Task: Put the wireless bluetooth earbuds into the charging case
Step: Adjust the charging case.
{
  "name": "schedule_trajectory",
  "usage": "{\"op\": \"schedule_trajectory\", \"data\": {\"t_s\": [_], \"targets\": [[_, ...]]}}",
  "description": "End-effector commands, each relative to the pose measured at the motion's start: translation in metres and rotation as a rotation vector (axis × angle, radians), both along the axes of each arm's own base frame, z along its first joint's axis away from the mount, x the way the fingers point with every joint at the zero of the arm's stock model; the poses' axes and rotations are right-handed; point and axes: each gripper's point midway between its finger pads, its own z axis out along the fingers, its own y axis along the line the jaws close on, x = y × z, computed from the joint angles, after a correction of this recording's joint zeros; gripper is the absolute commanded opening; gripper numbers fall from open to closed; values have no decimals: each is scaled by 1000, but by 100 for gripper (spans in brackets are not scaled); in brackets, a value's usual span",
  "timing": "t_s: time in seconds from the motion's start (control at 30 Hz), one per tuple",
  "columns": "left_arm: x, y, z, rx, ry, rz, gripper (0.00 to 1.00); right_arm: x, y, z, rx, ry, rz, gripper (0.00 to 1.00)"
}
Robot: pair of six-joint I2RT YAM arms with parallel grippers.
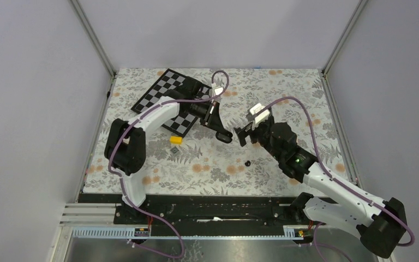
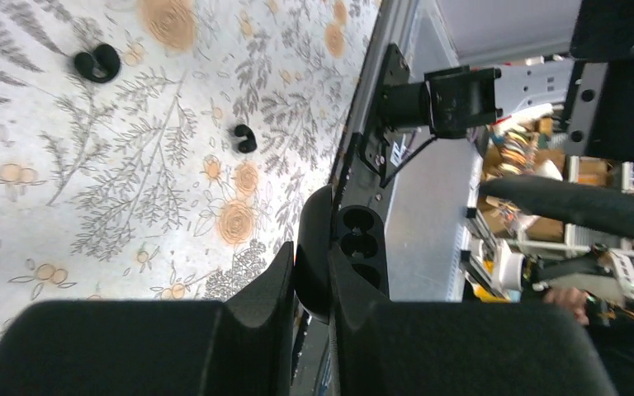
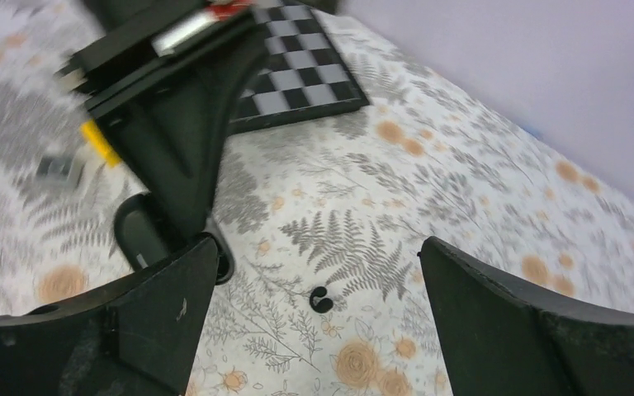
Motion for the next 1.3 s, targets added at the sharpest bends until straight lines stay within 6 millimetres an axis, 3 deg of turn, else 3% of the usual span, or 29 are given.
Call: {"op": "schedule_trajectory", "data": {"t_s": [0.0,0.2,0.37,0.5,0.67,0.87,1.1,1.27], "targets": [[23,2,49,-25,-213,131,0,13,-44,53,320,89,-374,100],[47,9,95,-69,-425,404,0,-10,-33,69,657,413,-432,100],[51,17,98,-75,-541,601,0,-13,-17,72,1034,587,-401,100],[47,19,100,-114,-602,704,0,-11,9,69,1297,825,-243,100],[50,32,95,-109,-631,814,0,-11,33,58,1274,928,-144,99],[42,38,98,-99,-704,860,0,-9,28,42,1309,960,-206,100],[31,37,100,-133,-749,829,0,-4,52,40,1338,1069,-124,85],[28,37,101,-135,-753,820,0,0,53,37,1331,1067,-145,83]]}}
